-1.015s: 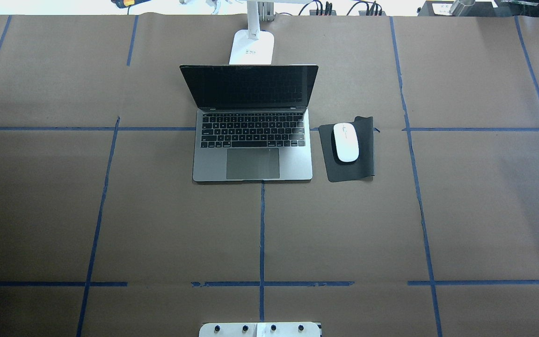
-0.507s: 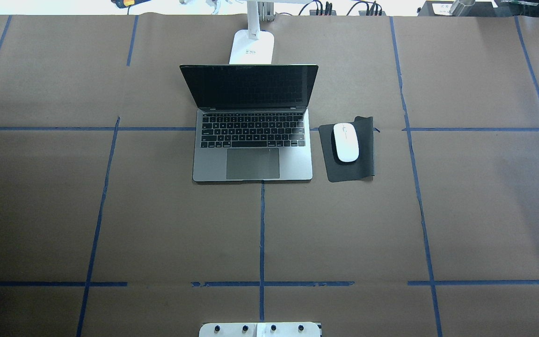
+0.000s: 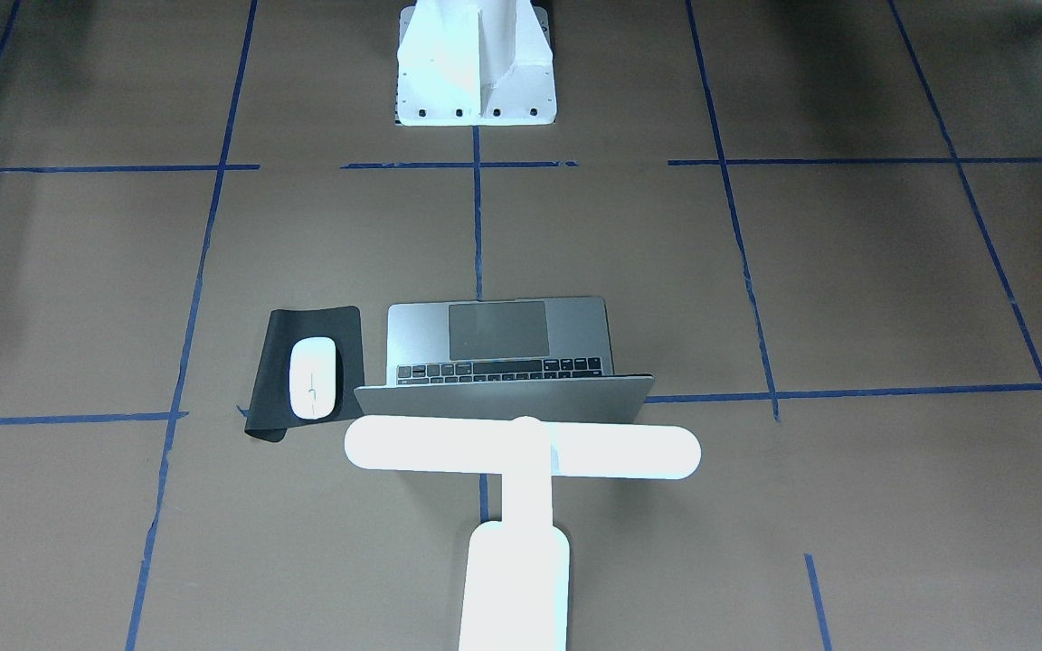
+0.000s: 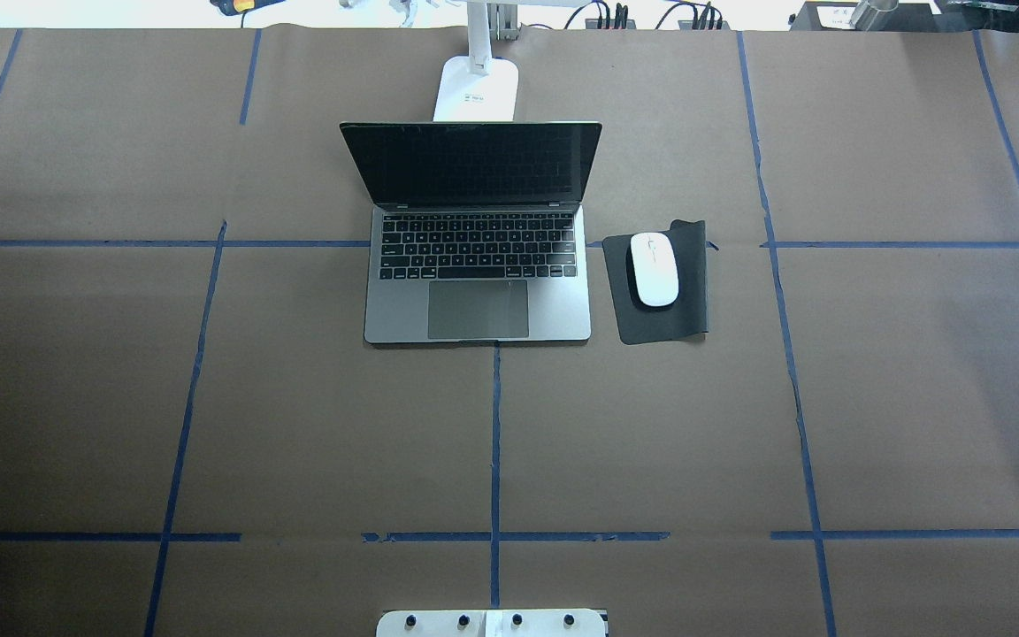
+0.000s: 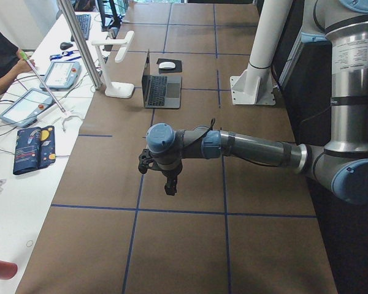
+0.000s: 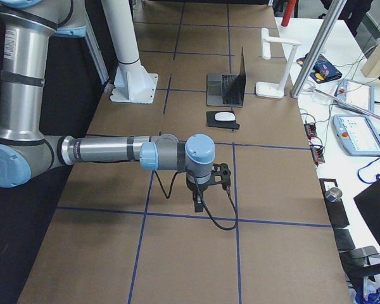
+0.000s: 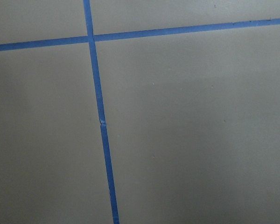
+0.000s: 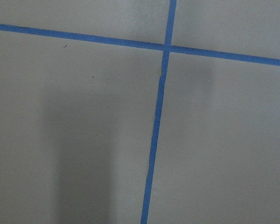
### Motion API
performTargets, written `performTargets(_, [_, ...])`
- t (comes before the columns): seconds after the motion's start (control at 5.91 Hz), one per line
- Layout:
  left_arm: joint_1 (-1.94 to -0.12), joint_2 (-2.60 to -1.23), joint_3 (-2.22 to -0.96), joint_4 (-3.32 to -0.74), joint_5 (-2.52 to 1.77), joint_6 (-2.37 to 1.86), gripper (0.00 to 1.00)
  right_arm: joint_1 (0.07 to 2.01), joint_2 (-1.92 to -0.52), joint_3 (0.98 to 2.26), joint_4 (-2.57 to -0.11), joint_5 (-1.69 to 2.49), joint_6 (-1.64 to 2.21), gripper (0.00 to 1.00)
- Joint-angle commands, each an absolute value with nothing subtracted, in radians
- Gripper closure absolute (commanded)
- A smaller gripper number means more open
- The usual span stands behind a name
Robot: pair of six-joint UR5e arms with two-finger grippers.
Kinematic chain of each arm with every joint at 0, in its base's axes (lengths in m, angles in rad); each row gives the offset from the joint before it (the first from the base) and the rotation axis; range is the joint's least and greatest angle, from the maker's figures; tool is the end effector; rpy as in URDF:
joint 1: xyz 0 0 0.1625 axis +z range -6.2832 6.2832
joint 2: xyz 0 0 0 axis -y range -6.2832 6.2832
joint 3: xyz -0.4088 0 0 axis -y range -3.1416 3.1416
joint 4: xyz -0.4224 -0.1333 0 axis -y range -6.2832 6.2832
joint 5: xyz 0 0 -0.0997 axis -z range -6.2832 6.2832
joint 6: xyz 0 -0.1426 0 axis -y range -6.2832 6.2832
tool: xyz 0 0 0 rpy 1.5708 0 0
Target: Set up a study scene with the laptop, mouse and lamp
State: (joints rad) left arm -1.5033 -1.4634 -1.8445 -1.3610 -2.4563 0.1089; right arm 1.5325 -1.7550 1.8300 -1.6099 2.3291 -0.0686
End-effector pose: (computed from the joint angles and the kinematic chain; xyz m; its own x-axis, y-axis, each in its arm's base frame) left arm 0.0088 -0.4689 0.5935 0.6227 0.1174 -0.7736 -0.1359 0.9899 0.0409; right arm 0.0180 -0.4507 0.6326 0.7202 -0.1208 0.6832 0.0878 0.9927 0.0829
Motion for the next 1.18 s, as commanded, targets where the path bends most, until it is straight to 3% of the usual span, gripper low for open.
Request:
performTargets(0.0, [-1.503, -1.462, -1.844, -1.362, -2.456, 0.109, 0.00, 1.532, -1.755, 1.830, -1.611, 2.330, -0.067, 0.00])
performTargets(1.01, [-1.499, -1.428, -1.944, -1.356, -2.453, 0.109, 0.00, 1.532, -1.756, 1.830, -1.611, 2.330, -0.069, 0.00])
